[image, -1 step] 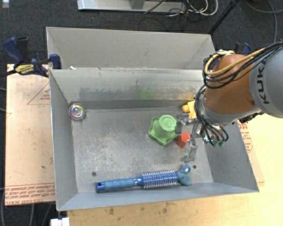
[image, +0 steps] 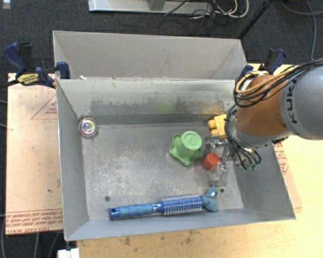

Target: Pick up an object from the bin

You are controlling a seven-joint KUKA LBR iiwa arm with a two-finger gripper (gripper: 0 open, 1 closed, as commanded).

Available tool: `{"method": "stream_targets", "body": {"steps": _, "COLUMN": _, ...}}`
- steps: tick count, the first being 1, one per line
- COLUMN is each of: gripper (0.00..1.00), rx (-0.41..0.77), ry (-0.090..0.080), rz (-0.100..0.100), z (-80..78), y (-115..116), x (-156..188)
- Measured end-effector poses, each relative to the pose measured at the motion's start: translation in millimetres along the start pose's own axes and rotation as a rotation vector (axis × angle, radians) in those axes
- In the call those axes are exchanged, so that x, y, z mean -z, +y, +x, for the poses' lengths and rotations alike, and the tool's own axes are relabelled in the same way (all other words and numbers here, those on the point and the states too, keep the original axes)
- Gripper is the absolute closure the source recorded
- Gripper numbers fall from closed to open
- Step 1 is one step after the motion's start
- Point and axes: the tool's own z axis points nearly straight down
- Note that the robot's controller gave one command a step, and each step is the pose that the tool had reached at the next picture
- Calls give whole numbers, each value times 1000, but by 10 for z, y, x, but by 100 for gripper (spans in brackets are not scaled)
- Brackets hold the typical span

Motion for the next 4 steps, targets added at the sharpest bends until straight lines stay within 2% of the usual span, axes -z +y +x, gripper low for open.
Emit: {"method": "stream_targets", "body": {"steps": 4, "gripper": 0, "rx": 1, "ry": -5, "rz": -2, "z": -25, "y": 20, "x": 7}}
